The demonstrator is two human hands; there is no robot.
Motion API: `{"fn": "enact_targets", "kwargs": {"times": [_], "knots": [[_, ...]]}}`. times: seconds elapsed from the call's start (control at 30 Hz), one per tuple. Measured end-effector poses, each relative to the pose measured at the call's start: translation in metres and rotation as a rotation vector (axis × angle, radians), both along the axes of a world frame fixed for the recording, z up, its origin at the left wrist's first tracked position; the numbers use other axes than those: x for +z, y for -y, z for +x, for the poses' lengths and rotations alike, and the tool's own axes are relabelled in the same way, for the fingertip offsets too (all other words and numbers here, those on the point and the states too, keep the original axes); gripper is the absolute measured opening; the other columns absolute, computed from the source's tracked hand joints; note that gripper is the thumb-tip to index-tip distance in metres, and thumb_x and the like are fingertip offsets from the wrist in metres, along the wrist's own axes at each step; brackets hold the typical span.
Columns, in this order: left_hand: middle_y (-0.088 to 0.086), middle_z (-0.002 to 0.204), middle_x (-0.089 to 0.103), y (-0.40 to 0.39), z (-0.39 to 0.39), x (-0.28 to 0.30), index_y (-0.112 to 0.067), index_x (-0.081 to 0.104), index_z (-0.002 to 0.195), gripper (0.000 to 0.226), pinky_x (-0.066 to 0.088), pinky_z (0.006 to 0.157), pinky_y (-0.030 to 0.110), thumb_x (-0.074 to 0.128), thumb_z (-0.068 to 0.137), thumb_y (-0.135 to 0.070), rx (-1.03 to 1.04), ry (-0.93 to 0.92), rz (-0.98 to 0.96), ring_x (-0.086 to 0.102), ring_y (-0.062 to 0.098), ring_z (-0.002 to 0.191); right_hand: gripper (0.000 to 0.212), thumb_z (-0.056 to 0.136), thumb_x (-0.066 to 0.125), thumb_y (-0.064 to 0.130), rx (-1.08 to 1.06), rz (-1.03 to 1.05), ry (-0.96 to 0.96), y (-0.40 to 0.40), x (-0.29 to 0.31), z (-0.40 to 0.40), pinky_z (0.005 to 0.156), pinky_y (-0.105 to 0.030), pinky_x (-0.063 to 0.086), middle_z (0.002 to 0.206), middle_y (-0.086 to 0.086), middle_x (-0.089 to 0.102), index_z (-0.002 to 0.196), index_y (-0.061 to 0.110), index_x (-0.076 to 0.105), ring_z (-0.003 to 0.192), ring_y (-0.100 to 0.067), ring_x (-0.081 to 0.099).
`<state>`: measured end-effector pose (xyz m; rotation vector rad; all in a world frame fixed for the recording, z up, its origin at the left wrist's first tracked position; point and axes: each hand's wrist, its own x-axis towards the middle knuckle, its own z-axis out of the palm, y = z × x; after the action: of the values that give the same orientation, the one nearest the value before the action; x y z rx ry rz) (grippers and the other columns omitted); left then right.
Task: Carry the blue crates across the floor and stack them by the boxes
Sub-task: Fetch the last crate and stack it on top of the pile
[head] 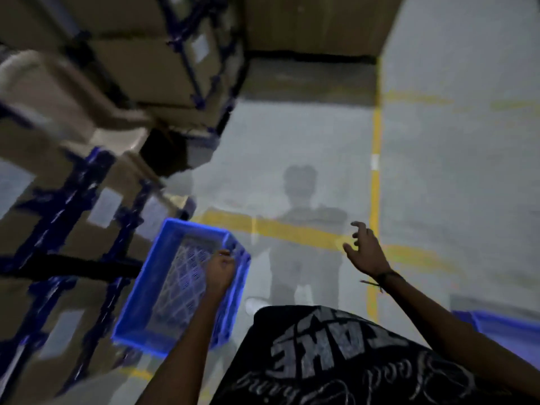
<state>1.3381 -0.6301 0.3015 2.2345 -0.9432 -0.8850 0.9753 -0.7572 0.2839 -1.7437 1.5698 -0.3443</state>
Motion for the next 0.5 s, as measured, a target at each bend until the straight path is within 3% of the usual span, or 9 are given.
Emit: {"fn": "enact_targets", "kwargs": {"times": [0.13, 0.2, 0.27, 0.43, 0.5], "knots": [[0.01, 0.072, 0.062, 0.051, -0.084, -0.036, -0.013, 0.059, 0.096, 0.015, 0.05, 0.06, 0.025, 0.051, 0.088, -0.003, -0.189, -0.014, -0.015, 0.059, 0.026, 0.067, 0.057, 0.091, 0.066, 0.024, -0.348, 0.013, 0.005, -0.068, 0.0, -0.14, 0.077, -0.035, 0.042, 0.114, -0.012, 0.051, 0.139, 0.017, 0.037, 0.089, -0.026, 0.056], [0.011, 0.072, 0.068, 0.072, -0.143, -0.033, -0.022, 0.06, 0.093, 0.013, 0.056, 0.062, 0.038, 0.055, 0.085, -0.014, -0.278, 0.017, -0.024, 0.067, 0.031, 0.064, 0.056, 0.089, 0.067, 0.022, -0.518, 0.022, 0.016, -0.111, -0.003, -0.203, 0.078, -0.034, 0.043, 0.111, -0.014, 0.054, 0.137, 0.015, 0.039, 0.087, -0.024, 0.057], [0.01, 0.076, 0.07, 0.087, -0.207, -0.032, -0.02, 0.063, 0.097, 0.012, 0.058, 0.068, 0.045, 0.056, 0.089, -0.014, -0.426, -0.005, -0.021, 0.07, 0.031, 0.069, 0.054, 0.088, 0.067, 0.019, -0.691, 0.026, 0.031, -0.154, -0.004, -0.26, 0.077, -0.034, 0.045, 0.11, -0.015, 0.056, 0.135, 0.013, 0.041, 0.084, -0.023, 0.057], [0.007, 0.084, 0.071, 0.092, -0.381, 0.019, -0.015, 0.065, 0.104, 0.011, 0.06, 0.073, 0.048, 0.058, 0.095, -0.015, -0.789, -0.068, -0.023, 0.071, 0.024, 0.078, 0.051, 0.085, 0.068, 0.01, -1.067, 0.005, 0.043, -0.256, -0.003, -0.357, 0.07, -0.022, 0.033, 0.103, -0.015, 0.062, 0.131, 0.004, 0.047, 0.081, -0.022, 0.055], [0.007, 0.089, 0.07, 0.089, -0.443, 0.028, -0.014, 0.064, 0.108, 0.013, 0.059, 0.074, 0.047, 0.058, 0.097, -0.016, -0.931, -0.087, -0.013, 0.071, 0.022, 0.081, 0.05, 0.085, 0.067, 0.01, -1.189, -0.007, 0.068, -0.298, -0.006, -0.381, 0.073, -0.024, 0.035, 0.099, -0.014, 0.064, 0.131, 0.006, 0.048, 0.084, -0.025, 0.06]]}}
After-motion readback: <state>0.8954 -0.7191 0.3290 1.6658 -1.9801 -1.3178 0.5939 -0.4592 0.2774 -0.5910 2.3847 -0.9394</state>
